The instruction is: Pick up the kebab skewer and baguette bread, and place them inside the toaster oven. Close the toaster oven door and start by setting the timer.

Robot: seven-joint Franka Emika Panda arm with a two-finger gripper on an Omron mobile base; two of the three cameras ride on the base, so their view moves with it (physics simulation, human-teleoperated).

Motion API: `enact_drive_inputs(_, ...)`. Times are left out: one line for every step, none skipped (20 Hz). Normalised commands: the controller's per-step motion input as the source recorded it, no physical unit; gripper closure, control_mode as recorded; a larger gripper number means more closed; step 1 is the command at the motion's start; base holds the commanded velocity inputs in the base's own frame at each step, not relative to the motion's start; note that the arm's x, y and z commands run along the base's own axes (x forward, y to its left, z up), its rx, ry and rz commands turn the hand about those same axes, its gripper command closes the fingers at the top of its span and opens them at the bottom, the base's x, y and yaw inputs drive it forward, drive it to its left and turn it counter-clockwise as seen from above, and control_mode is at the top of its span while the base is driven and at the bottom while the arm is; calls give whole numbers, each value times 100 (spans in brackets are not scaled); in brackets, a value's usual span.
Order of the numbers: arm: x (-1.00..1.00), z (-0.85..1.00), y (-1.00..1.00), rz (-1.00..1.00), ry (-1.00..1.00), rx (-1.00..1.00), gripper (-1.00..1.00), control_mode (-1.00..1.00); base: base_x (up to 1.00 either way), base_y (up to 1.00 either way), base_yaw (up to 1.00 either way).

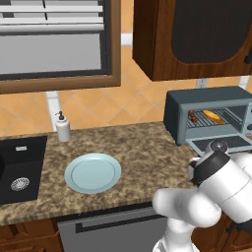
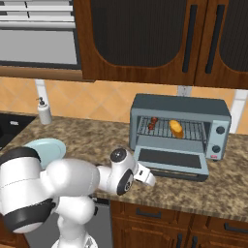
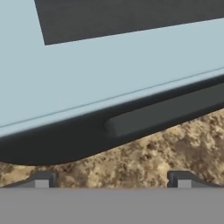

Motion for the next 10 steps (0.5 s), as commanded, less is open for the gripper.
enact_drive_inputs(14,0,0,0,0,0,-100,-100,0,0,0)
enact_drive_inputs(1,0,0,0,0,1,-100,-100,0,0,0)
enact_drive_inputs(0,-9,0,0,0,1,-100,-100,0,0,0)
enact_drive_inputs(0,0,0,0,0,0,-100,-100,0,0,0)
enact_drive_inputs(4,0,0,0,0,0,-100,-100,0,0,0)
enact_drive_inputs(16,0,-3,0,0,0,-100,-100,0,0,0)
enact_drive_inputs(15,0,-1,0,0,0,-100,-100,0,0,0)
enact_drive_inputs(21,0,-1,0,0,0,-100,-100,0,0,0)
enact_drive_inputs(28,2,-4,0,0,0,-100,-100,0,0,0)
enact_drive_inputs(35,9,-8,0,0,1,-100,-100,0,0,0)
